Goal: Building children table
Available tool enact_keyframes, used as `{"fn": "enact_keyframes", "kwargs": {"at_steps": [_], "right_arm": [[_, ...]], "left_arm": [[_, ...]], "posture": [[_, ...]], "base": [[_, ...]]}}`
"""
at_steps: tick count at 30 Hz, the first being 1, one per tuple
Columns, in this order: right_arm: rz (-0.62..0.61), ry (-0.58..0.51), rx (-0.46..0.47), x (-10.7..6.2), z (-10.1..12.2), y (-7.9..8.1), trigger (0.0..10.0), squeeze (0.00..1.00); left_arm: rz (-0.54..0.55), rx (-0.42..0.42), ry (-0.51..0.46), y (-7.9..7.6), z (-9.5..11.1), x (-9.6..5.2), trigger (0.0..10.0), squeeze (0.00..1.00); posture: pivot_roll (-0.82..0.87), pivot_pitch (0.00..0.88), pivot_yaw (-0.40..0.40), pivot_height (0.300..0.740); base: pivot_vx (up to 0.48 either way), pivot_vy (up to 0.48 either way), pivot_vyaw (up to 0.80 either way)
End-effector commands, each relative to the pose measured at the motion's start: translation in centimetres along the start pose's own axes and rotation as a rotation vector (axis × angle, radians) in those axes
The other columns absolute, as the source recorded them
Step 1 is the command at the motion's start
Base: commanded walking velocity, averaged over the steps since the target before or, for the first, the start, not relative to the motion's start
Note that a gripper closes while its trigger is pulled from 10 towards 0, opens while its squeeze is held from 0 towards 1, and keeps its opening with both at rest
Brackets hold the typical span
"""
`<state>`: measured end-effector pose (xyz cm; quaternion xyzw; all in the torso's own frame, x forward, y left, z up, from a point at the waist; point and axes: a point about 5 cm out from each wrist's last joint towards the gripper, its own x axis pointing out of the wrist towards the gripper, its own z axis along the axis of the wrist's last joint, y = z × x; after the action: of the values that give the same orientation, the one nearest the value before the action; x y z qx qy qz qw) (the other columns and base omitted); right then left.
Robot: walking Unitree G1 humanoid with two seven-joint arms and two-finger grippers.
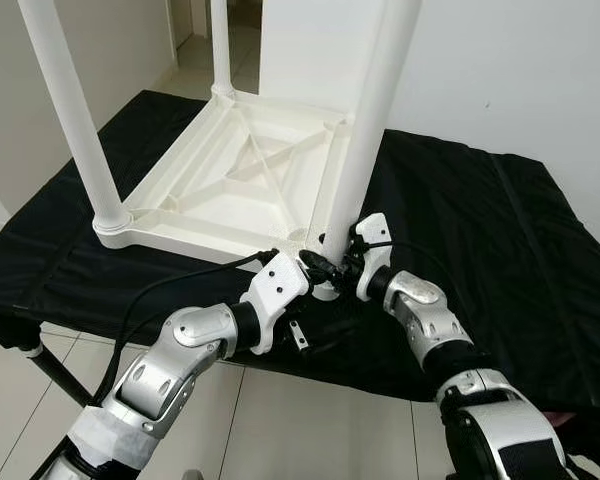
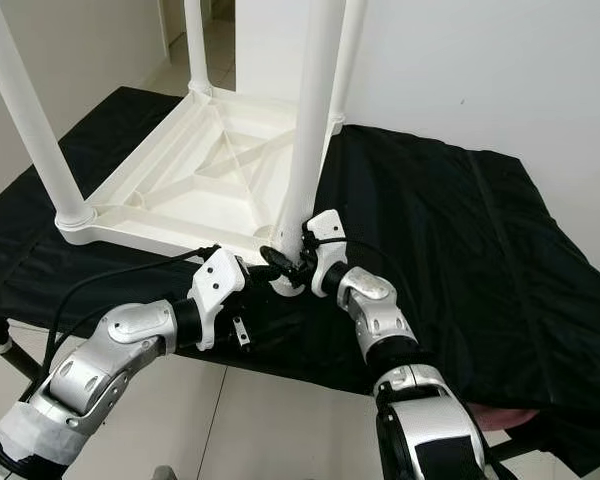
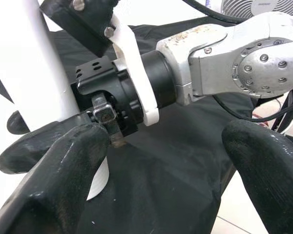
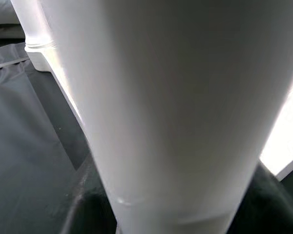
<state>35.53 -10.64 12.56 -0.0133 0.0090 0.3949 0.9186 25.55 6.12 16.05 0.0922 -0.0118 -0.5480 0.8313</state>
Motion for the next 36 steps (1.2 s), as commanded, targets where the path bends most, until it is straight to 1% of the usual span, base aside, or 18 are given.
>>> {"fn": "enact_keyframes", "kwargs": {"at_steps": [1, 11, 12, 14, 15, 16, 17, 19, 20, 21, 23, 24, 25, 26, 30, 33, 35, 36], "right_arm": [[0.019, 0.013, 0.014, 0.2, -0.3, 0.1, 0.0, 0.00], [0.009, 0.018, 0.030, -0.8, -1.0, -0.5, 0.0, 0.00], [-0.019, 0.021, 0.032, -0.9, -1.0, -0.7, 10.0, 0.00], [-0.019, 0.021, 0.032, -0.9, -1.0, -0.7, 10.0, 0.00], [-0.055, 0.021, 0.031, -1.0, -1.0, -0.9, 10.0, 0.00], [-0.055, 0.021, 0.031, -1.0, -1.0, -0.9, 10.0, 0.00], [-0.210, 0.015, 0.028, -1.2, -0.9, -1.6, 10.0, 0.00], [-0.247, 0.012, 0.027, -1.3, -0.9, -1.8, 10.0, 0.00], [-0.290, 0.004, 0.041, -1.3, -1.1, -1.7, 10.0, 0.00], [-0.290, 0.004, 0.041, -1.3, -1.1, -1.7, 10.0, 0.00], [-0.348, -0.004, 0.067, -1.3, -1.4, -1.0, 10.0, 0.00], [-0.417, -0.005, 0.097, -1.2, -1.6, -0.7, 10.0, 0.00], [-0.417, -0.005, 0.097, -1.2, -1.6, -0.7, 10.0, 0.00], [-0.529, 0.002, 0.113, -1.2, -2.0, 0.0, 10.0, 0.00], [-0.591, 0.001, 0.111, -1.3, -2.1, 0.6, 10.0, 0.00], [-0.678, -0.018, 0.099, -0.9, -1.9, 2.6, 10.0, 0.00], [-0.677, -0.028, 0.092, -0.6, -1.7, 3.3, 10.0, 0.00], [-0.677, -0.028, 0.092, -0.6, -1.7, 3.3, 10.0, 0.00]], "left_arm": [[-0.021, 0.019, 0.009, 0.0, 0.0, 0.1, 10.0, 0.00], [-0.027, 0.017, 0.007, 0.0, 0.0, 0.1, 10.0, 0.00], [-0.028, 0.015, 0.006, -0.1, 0.0, 0.1, 10.0, 0.00], [-0.028, 0.015, 0.006, -0.1, 0.0, 0.1, 10.0, 0.00], [-0.030, 0.012, 0.006, -0.2, -0.1, 0.2, 10.0, 0.00], [-0.030, 0.012, 0.006, -0.2, -0.1, 0.2, 10.0, 0.00], [-0.032, 0.006, 0.005, -0.3, -0.1, 0.2, 10.0, 0.00], [-0.032, 0.004, 0.005, -0.4, -0.1, 0.2, 10.0, 0.00], [-0.031, 0.002, 0.005, -0.4, -0.2, 0.2, 10.0, 0.00], [-0.031, 0.002, 0.005, -0.4, -0.2, 0.2, 10.0, 0.00], [-0.031, -0.002, 0.004, -0.5, -0.3, 0.2, 10.0, 0.00], [-0.030, -0.004, 0.004, -0.6, -0.3, 0.3, 10.0, 0.00], [-0.030, -0.004, 0.004, -0.6, -0.3, 0.3, 10.0, 0.00], [-0.030, -0.007, 0.003, -0.7, -0.3, 0.3, 10.0, 0.00], [-0.030, -0.008, 0.002, -0.7, -0.4, 0.3, 10.0, 0.00], [-0.032, -0.009, 0.002, -0.8, -0.4, 0.4, 10.0, 0.00], [-0.033, -0.012, -0.001, -0.9, -0.4, 0.4, 10.0, 0.00], [-0.033, -0.012, -0.001, -0.9, -0.4, 0.4, 10.0, 0.00]], "posture": [[-0.02, 0.000, -0.063, 0.740], [-0.03, 0.000, -0.060, 0.740], [-0.03, 0.000, -0.059, 0.740], [-0.03, 0.000, -0.059, 0.740], [-0.03, 0.000, -0.060, 0.740], [-0.03, 0.000, -0.060, 0.740], [-0.03, 0.000, -0.066, 0.740], [-0.03, 0.000, -0.066, 0.740], [-0.04, 0.000, -0.067, 0.740], [-0.04, 0.000, -0.067, 0.740], [-0.04, 0.000, -0.072, 0.740], [-0.04, 0.000, -0.072, 0.740], [-0.04, 0.000, -0.072, 0.740], [-0.04, 0.000, -0.077, 0.740], [-0.04, 0.000, -0.081, 0.740], [-0.05, 0.000, -0.086, 0.740], [-0.05, 0.000, -0.088, 0.740], [-0.05, 0.000, -0.088, 0.740]], "base": [[0.000, 0.000, 0.00], [0.000, 0.000, 0.00], [0.000, 0.000, 0.00], [0.000, 0.000, 0.00], [0.000, 0.000, 0.00], [0.000, 0.000, 0.00], [0.000, 0.000, 0.00], [0.000, 0.000, 0.00], [0.000, 0.000, 0.00], [0.000, 0.000, 0.00], [0.000, 0.000, 0.00], [0.000, 0.000, 0.00], [0.000, 0.000, 0.00], [0.000, 0.000, 0.00], [0.000, 0.000, 0.00], [0.000, 0.000, 0.00], [0.000, 0.000, 0.00], [0.000, 0.000, 0.00]]}}
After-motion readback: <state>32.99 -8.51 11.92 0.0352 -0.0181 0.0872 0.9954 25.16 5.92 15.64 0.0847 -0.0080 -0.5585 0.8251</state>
